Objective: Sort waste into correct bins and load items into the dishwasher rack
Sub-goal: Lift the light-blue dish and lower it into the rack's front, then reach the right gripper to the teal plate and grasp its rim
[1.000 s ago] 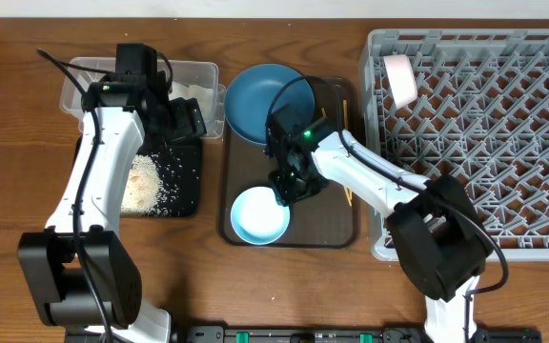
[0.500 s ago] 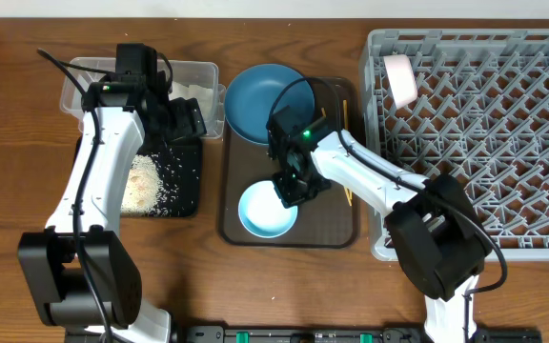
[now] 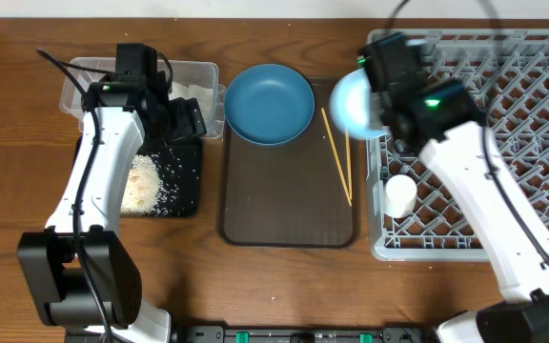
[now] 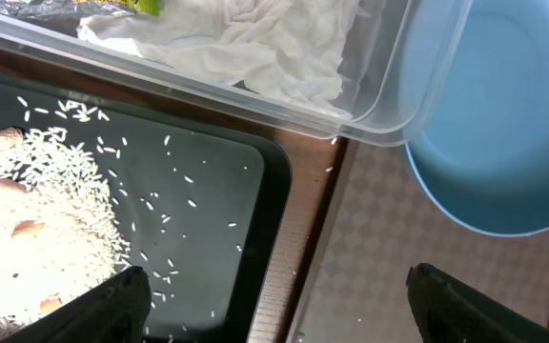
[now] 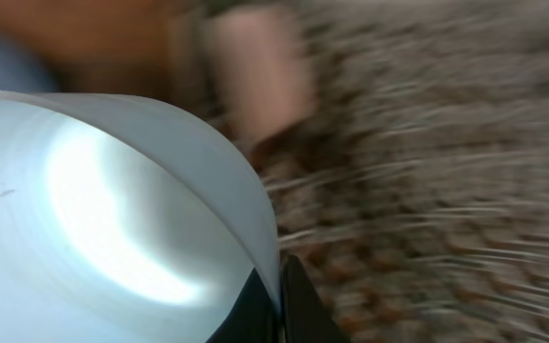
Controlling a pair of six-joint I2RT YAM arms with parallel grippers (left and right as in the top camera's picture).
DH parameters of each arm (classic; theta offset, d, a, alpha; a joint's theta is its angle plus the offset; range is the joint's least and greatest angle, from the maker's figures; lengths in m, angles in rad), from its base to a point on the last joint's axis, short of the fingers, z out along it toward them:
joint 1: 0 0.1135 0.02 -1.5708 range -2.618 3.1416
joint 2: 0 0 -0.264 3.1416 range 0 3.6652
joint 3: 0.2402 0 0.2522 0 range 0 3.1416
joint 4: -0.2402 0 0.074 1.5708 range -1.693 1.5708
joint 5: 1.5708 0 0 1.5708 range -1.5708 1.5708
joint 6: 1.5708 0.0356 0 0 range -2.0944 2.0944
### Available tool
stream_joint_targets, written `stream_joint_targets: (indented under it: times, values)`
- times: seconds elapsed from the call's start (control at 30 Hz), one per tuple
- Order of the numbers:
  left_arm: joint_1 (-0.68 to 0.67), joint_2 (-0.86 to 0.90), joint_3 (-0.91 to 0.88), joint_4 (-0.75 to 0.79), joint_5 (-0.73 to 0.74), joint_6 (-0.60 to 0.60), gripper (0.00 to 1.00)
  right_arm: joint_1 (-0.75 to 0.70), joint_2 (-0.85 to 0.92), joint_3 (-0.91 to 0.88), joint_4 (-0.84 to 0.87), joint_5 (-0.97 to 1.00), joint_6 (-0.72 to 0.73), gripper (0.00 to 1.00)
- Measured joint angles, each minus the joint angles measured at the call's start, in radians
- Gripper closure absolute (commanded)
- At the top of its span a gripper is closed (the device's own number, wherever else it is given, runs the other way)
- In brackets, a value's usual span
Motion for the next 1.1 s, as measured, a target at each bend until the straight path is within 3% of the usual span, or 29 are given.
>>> stream_joint_targets:
  times: [0.2,0.4,1.1]
  values:
    - [0.000,0.000,0.000,0.000,0.000,0.000,0.12,-0.002,0.065,-0.002,-0.111,0.334,-0.003,0.99]
    - [0.000,0.000,0.000,0.000,0.000,0.000,0.11,-0.002,0.180,-0.004,-0.239,0.491,-0.008,0.99]
    - [0.000,0.000,0.000,0.000,0.000,0.000,0.12,-0.002,0.394,-0.005,-0.253,0.650,-0.008,0.99]
